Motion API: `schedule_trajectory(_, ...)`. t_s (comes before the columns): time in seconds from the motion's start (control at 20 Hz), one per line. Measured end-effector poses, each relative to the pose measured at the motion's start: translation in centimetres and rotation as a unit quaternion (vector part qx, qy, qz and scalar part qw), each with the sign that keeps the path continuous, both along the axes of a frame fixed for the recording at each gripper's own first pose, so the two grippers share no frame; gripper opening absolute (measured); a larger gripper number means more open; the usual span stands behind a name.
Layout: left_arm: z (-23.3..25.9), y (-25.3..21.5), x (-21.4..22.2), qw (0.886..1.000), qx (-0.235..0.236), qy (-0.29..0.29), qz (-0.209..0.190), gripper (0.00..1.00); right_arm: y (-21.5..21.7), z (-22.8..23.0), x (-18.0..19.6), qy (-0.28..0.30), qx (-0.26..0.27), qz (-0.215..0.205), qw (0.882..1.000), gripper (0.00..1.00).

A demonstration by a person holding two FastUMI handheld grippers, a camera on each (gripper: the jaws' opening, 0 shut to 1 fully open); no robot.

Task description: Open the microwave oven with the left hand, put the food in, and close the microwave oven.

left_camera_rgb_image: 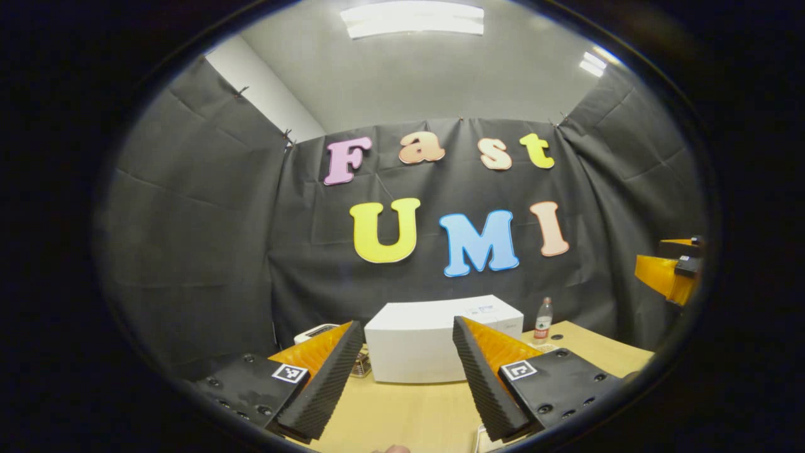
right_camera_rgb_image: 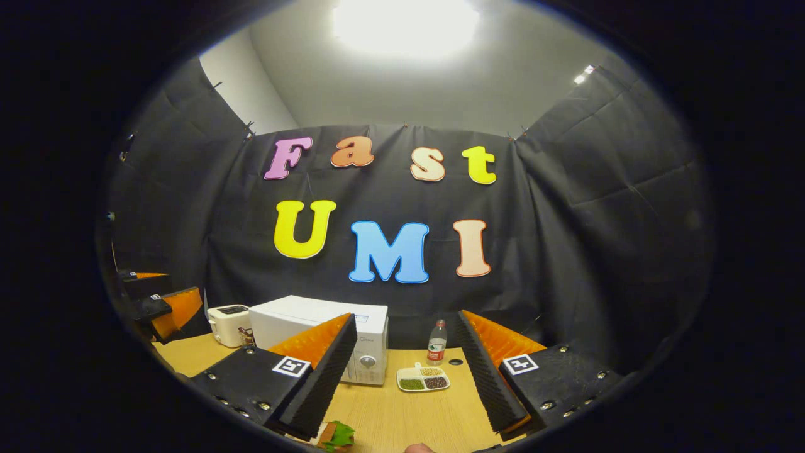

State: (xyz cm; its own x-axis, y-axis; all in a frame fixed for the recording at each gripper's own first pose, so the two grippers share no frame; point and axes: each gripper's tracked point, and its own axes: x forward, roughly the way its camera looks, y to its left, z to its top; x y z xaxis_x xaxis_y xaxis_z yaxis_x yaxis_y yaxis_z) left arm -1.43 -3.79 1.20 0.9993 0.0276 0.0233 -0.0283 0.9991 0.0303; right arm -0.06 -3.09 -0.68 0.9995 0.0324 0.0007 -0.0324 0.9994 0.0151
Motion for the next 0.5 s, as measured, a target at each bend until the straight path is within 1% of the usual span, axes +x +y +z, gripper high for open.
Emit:
schedule_trajectory(0.2, -0.1, -2.0, -0.5, 1.0, -0.004, 0.004, 0.01, 0.97, -1.5, -0.5, -0.1, 0.0, 0.002, 0.011, 1.0, 0.95)
schedule_trajectory(0.35, -0.1, -3.6, -0.3, 1.0, 0.0, 0.003, 0.015, 0.96, -3.0, -1.1, -0.4, 0.002, 0.009, 0.016, 1.0, 0.95)
schedule_trajectory(0.5, 0.3, -4.9, 0.8, 1.0, 0.009, -0.008, 0.019, 0.96, -4.4, -1.5, -0.6, 0.003, 0.014, 0.013, 1.0, 0.95)
